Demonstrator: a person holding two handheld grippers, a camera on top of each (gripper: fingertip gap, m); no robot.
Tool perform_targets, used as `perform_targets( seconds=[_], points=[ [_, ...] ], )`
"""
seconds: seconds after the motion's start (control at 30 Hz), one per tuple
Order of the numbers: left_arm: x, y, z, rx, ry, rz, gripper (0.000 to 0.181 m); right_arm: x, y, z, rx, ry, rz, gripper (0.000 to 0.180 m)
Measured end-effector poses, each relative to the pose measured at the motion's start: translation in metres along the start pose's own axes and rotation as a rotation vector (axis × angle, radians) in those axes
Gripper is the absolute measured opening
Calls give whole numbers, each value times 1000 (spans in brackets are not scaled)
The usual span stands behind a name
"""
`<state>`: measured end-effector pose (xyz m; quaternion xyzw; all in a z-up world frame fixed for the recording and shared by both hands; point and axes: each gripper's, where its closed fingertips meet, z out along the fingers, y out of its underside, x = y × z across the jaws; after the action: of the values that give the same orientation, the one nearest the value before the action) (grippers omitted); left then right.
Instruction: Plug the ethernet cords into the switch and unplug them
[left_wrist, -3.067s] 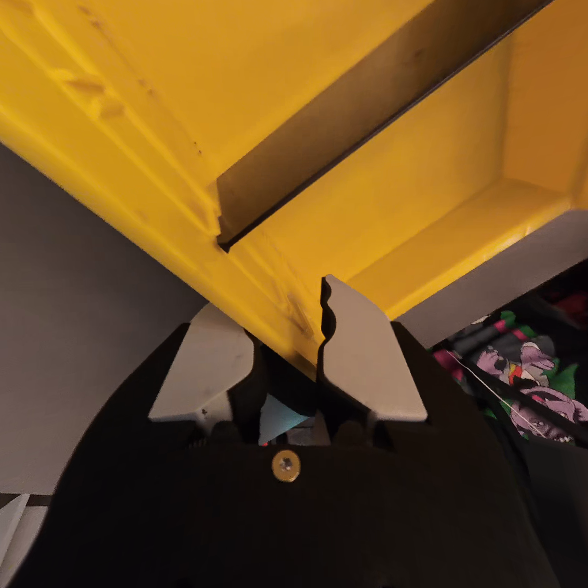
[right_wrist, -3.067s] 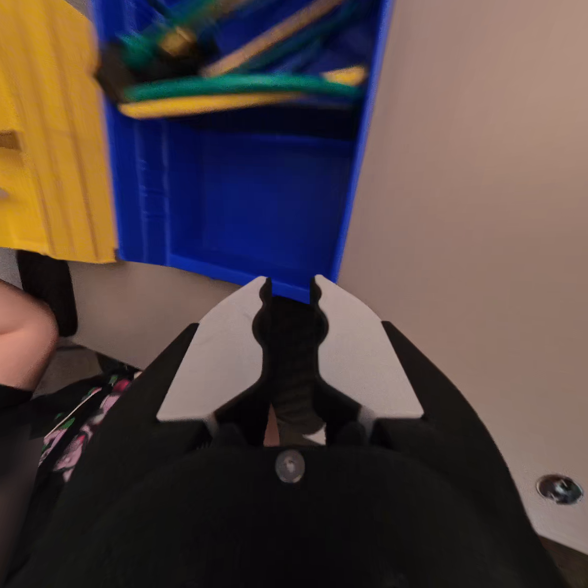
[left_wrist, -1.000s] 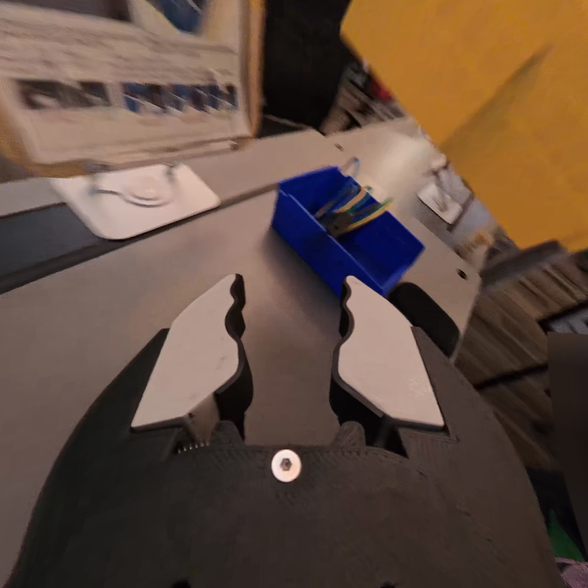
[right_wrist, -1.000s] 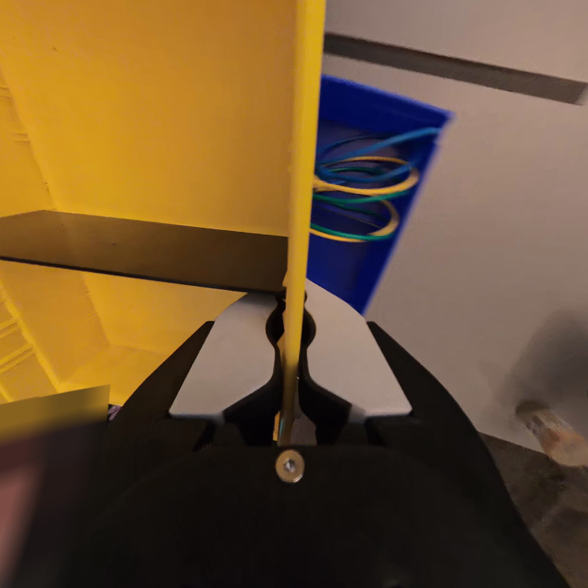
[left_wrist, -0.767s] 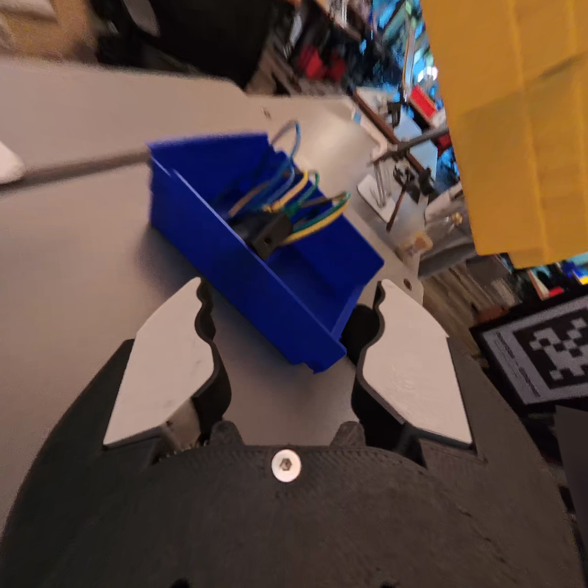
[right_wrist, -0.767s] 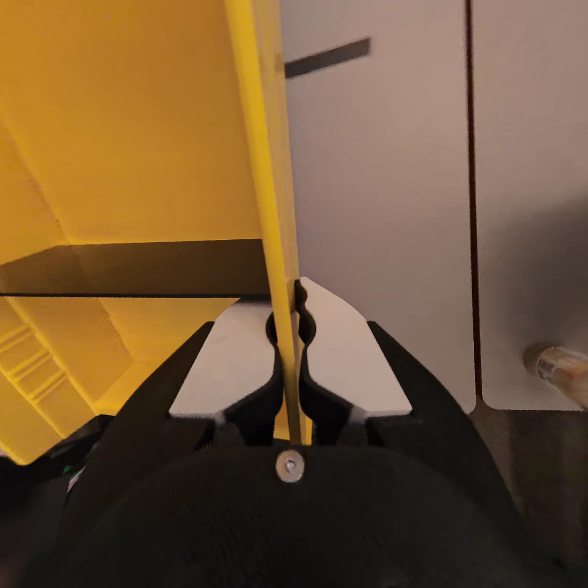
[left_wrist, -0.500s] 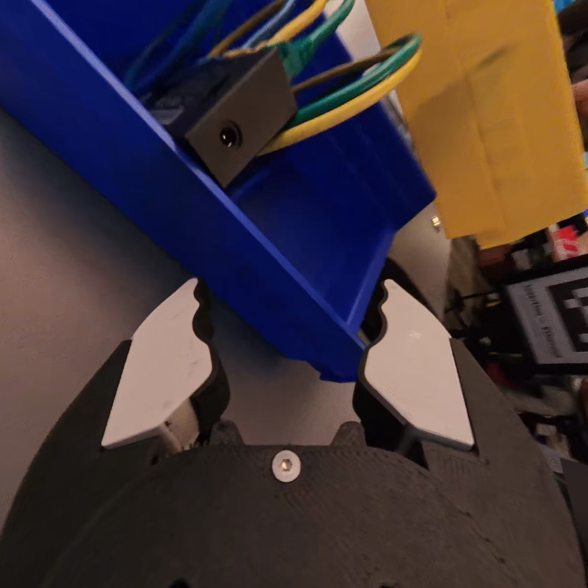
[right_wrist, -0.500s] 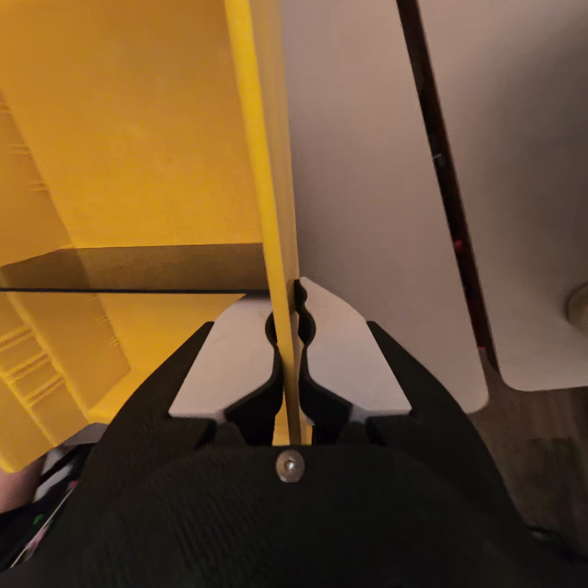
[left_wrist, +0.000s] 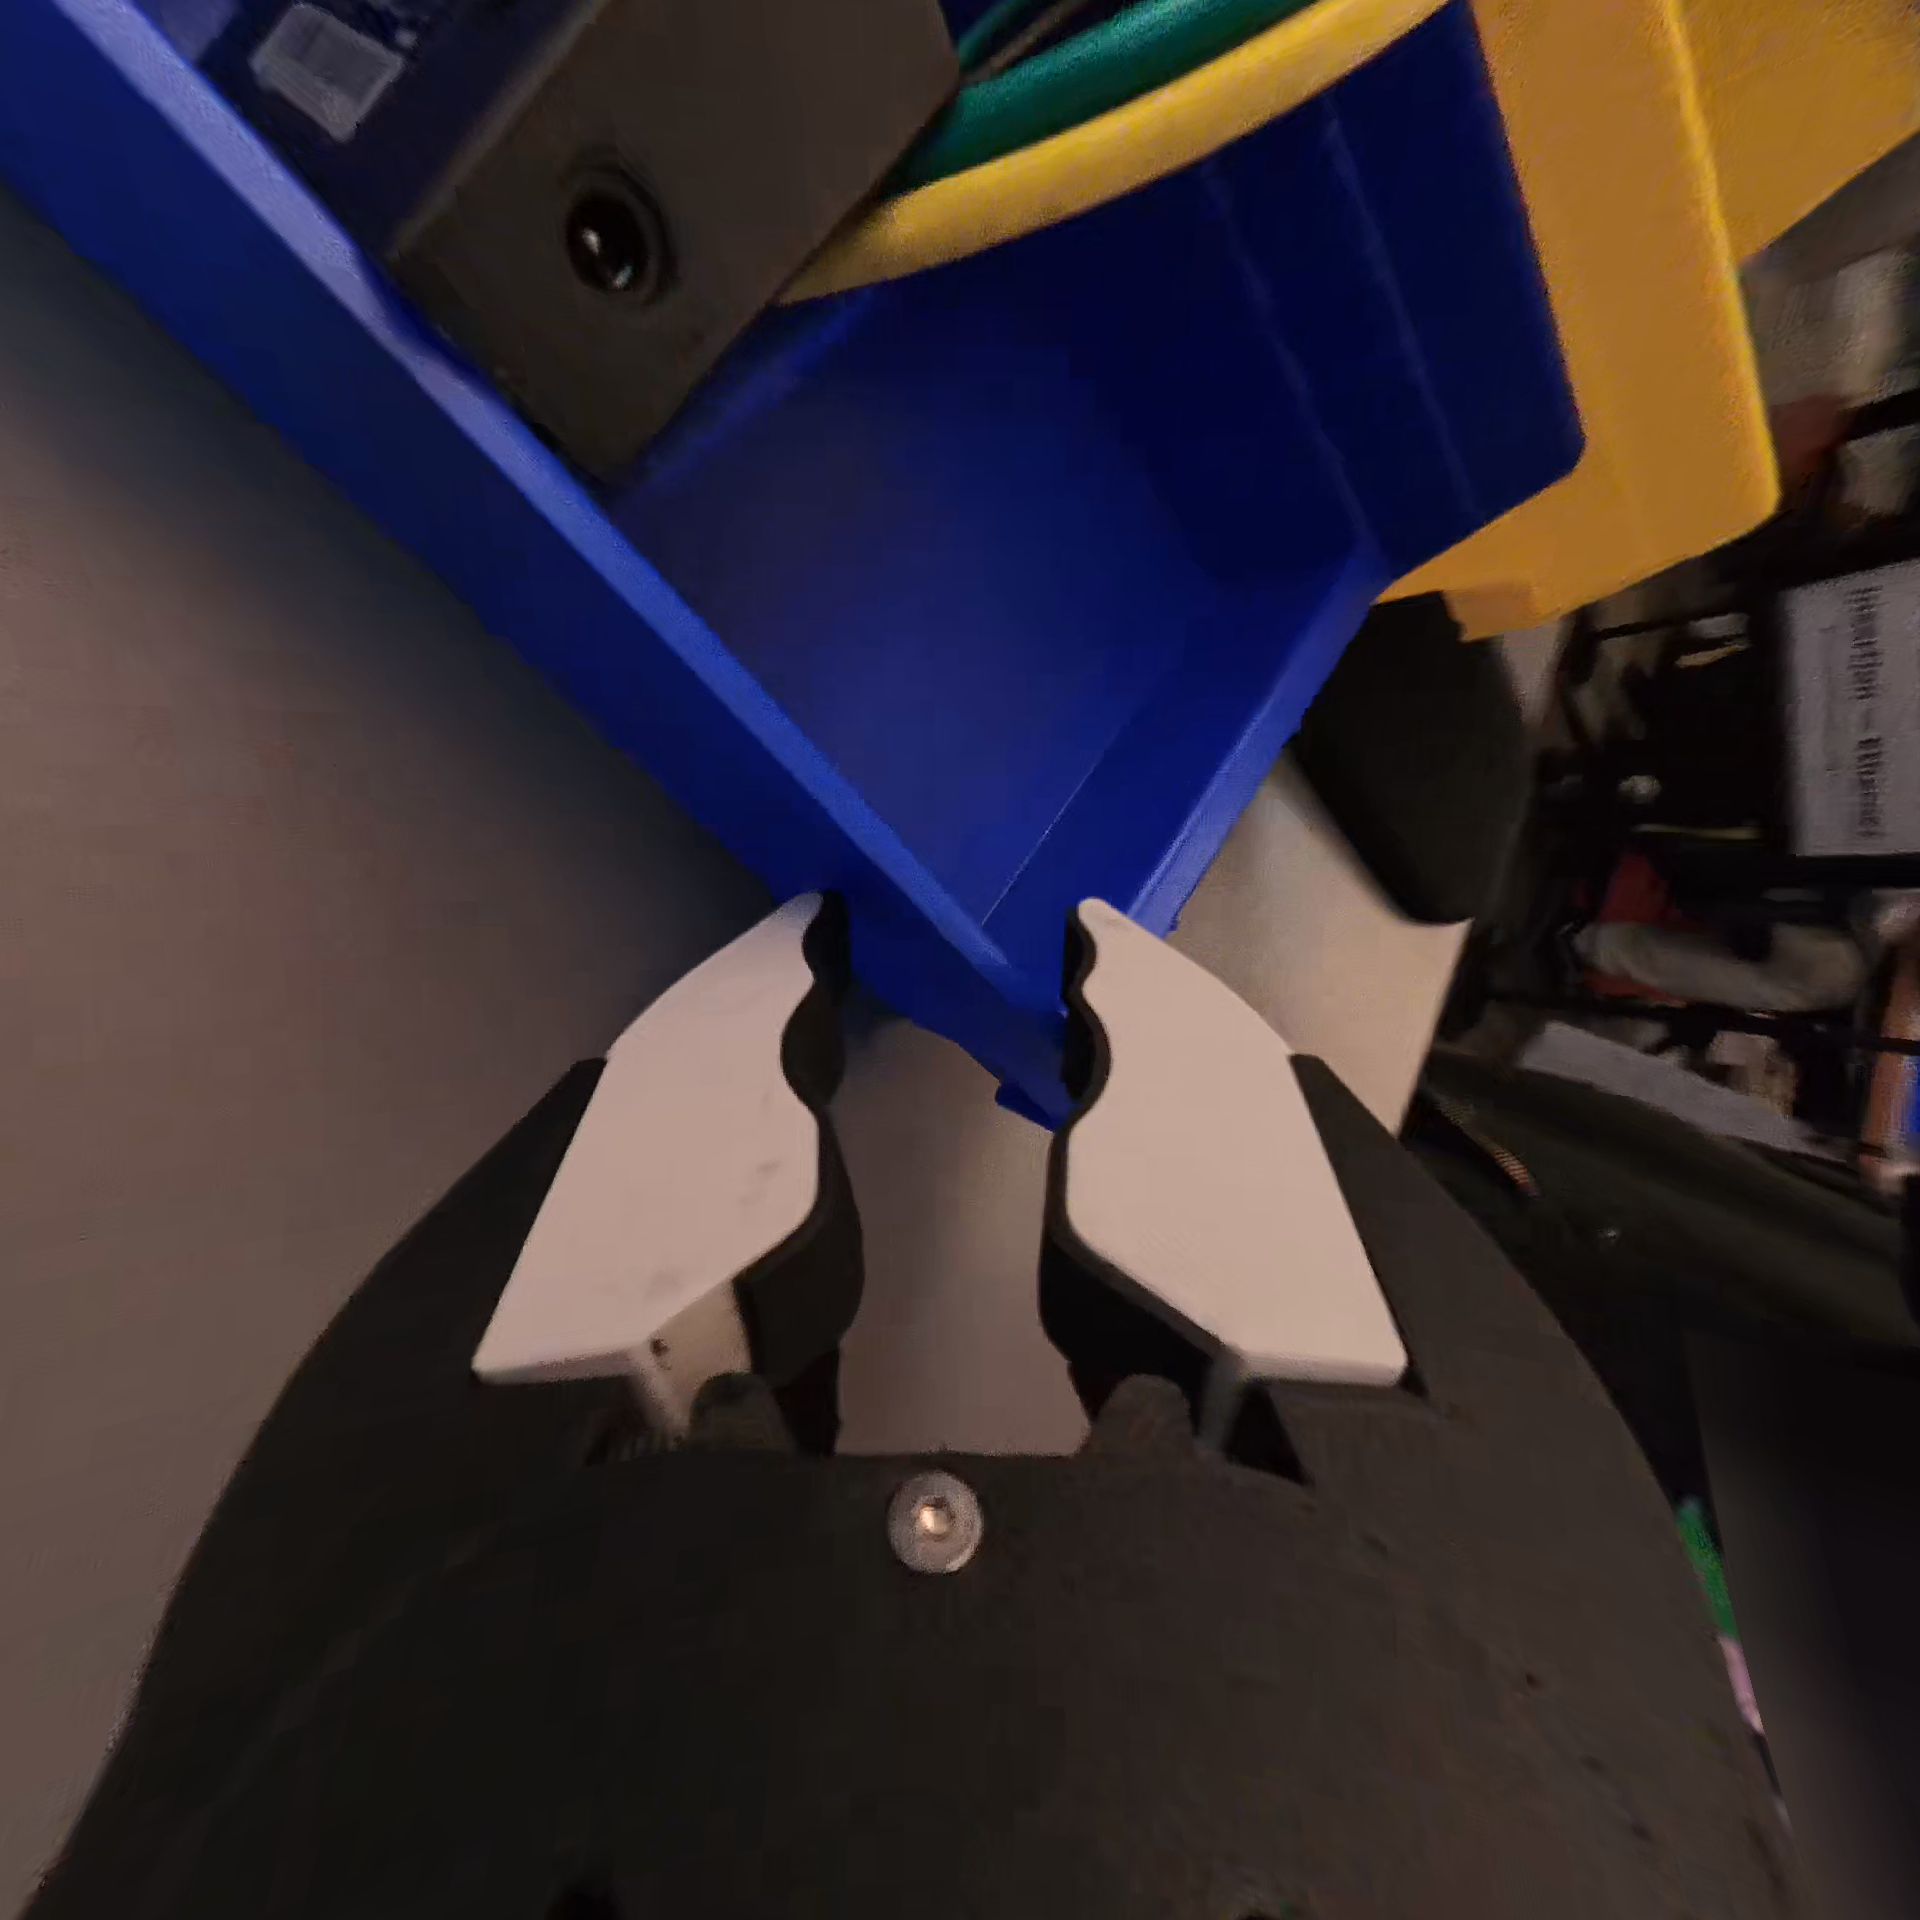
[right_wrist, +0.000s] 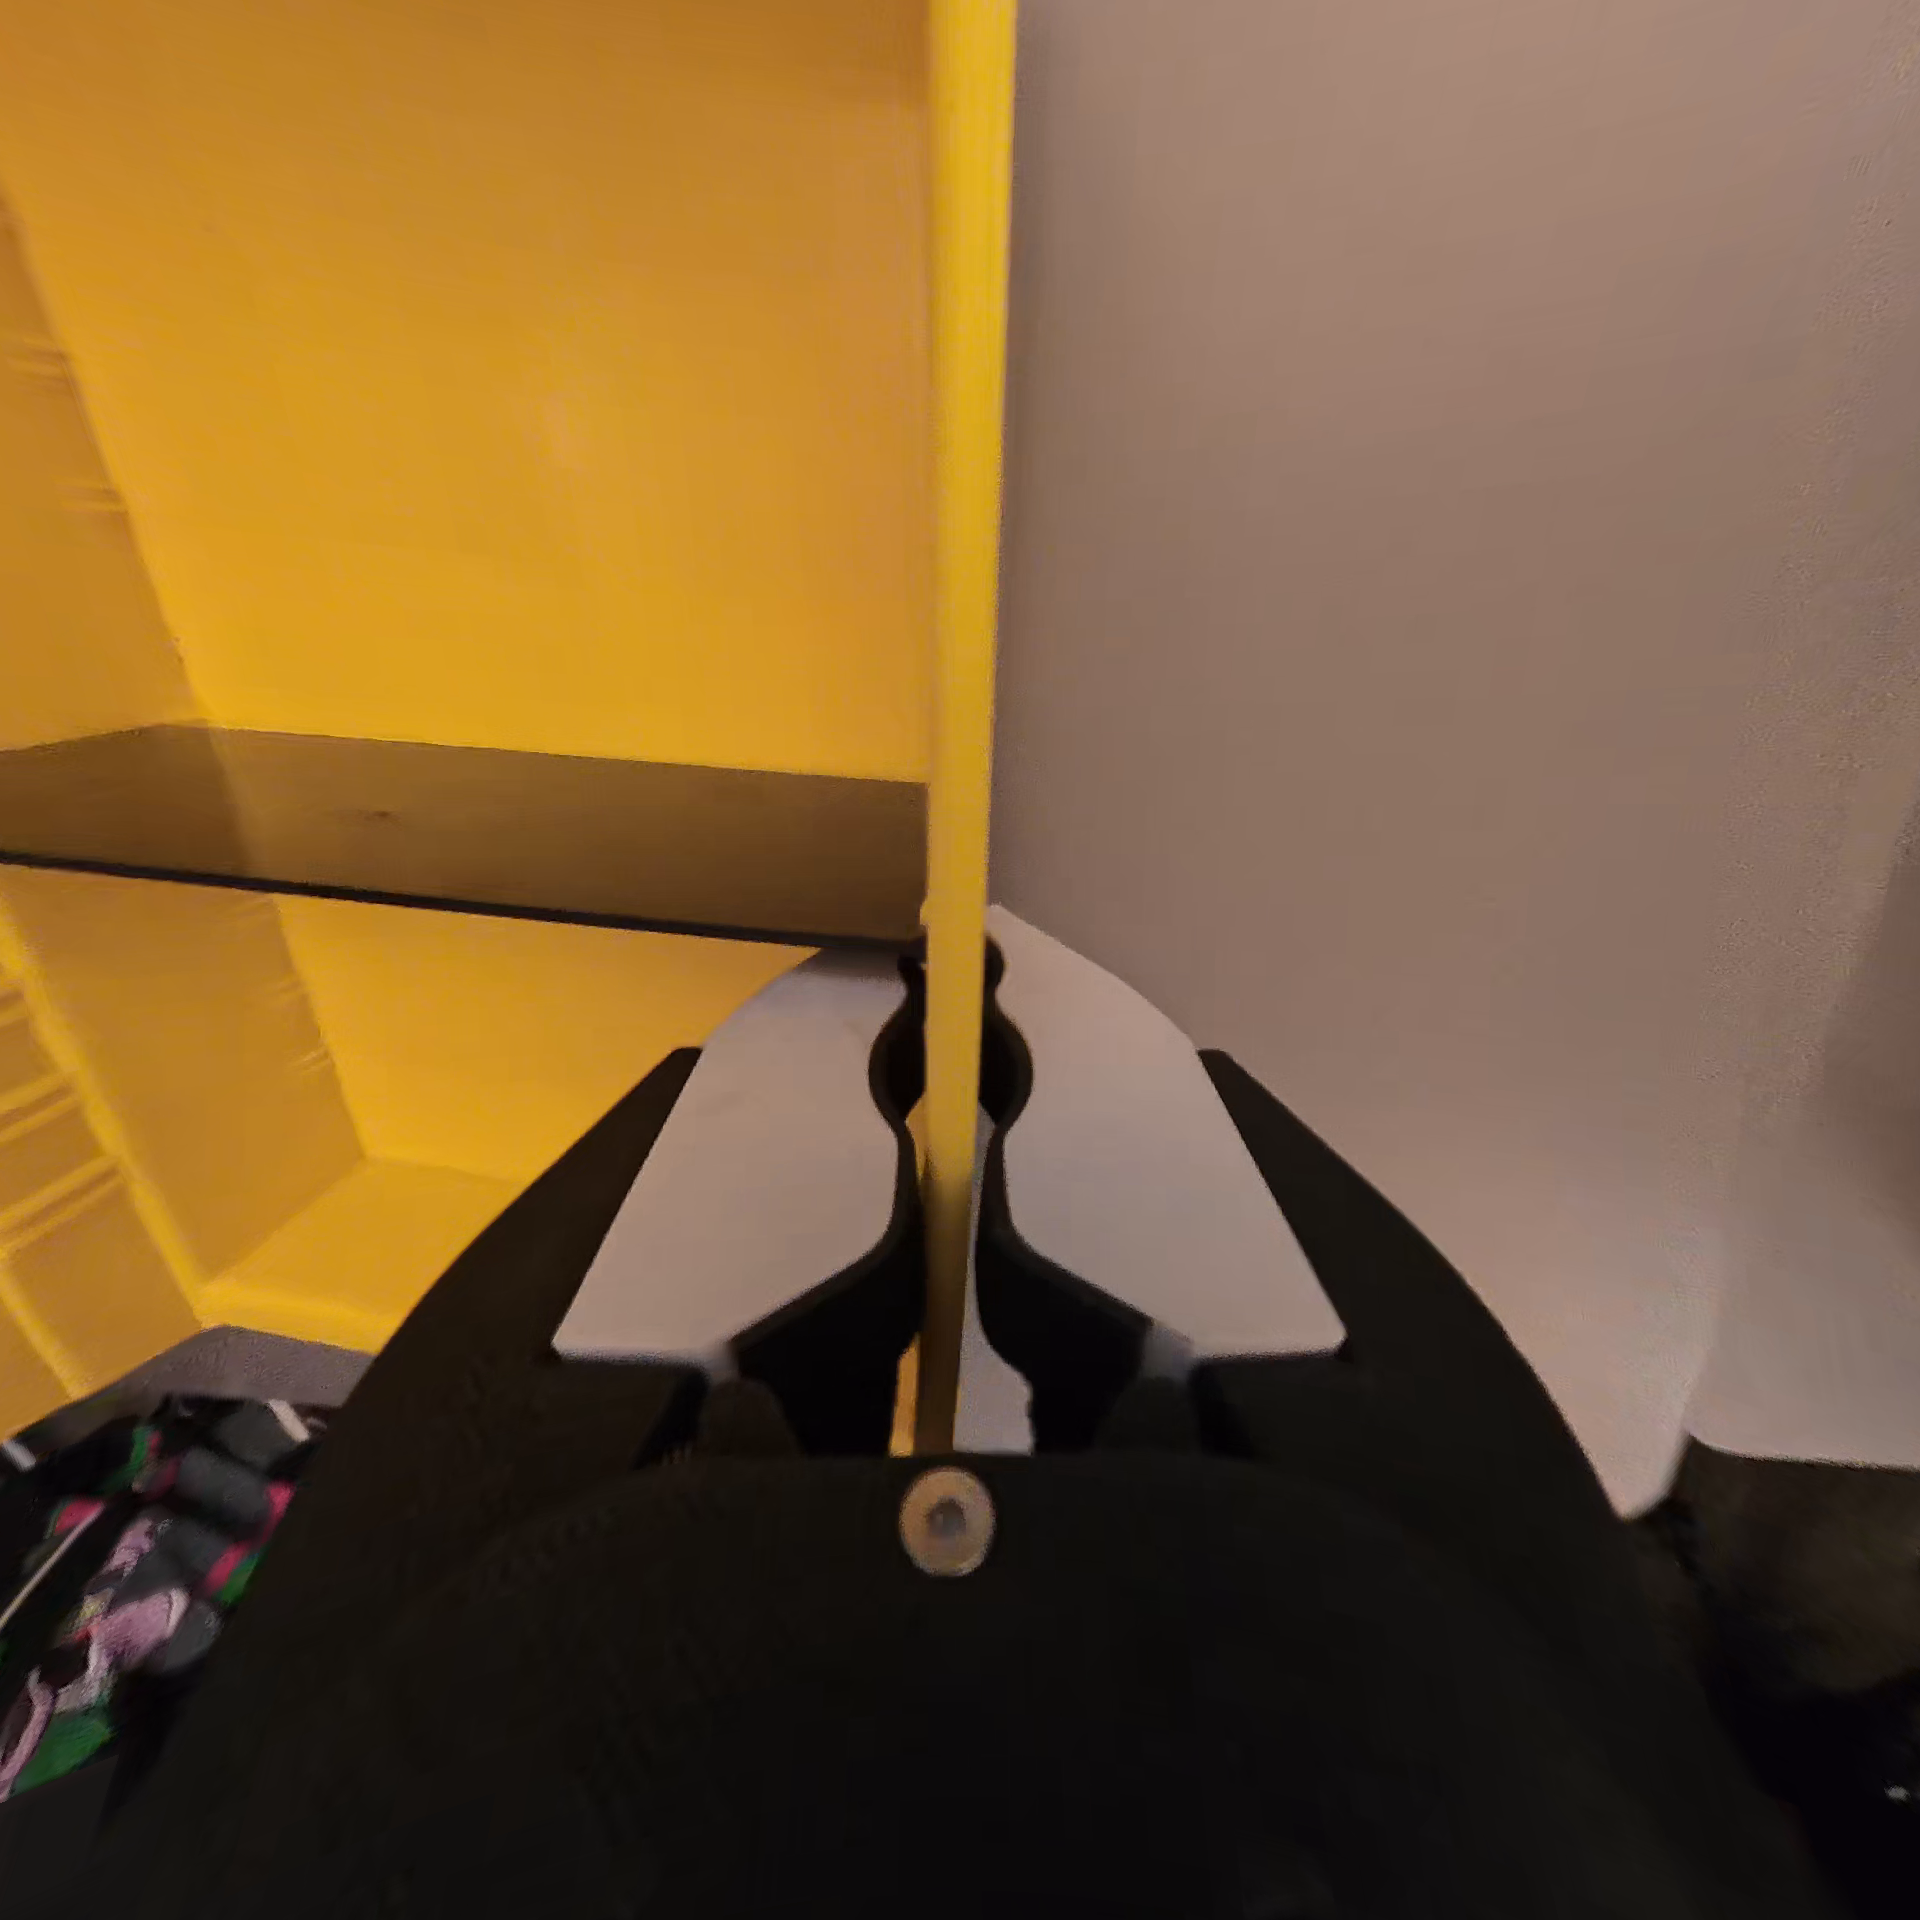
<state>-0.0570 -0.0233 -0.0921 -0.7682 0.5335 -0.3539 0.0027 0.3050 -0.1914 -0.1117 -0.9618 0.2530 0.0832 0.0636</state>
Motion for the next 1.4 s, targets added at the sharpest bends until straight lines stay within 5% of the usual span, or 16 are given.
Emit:
perform_targets(
  seconds=[0.17, 0.33, 0.47, 0.63, 0.77, 1.4],
  points=[
    [-75, 38, -81, -19, -347, -87, 14, -105, -19, 34, 29, -84, -182, 8],
    [-121, 85, -139, 24, -465, -256, 8, -155, -35, 60, 13, -254, -205, 5],
    [-165, 123, -192, 125, -543, -327, 4, -131, -42, 56, -4, -208, -165, 6],
    [-198, 182, -249, 354, -428, -562, 9, -51, -44, 38, -8, 58, -75, 6],
    [-209, 225, -280, 424, -475, -607, 8, -17, -32, 31, -14, 10, -27, 6],
    [-176, 294, -290, 357, -450, -705, 9, 3, -39, 27, 1, 41, -17, 6]
  ],
)
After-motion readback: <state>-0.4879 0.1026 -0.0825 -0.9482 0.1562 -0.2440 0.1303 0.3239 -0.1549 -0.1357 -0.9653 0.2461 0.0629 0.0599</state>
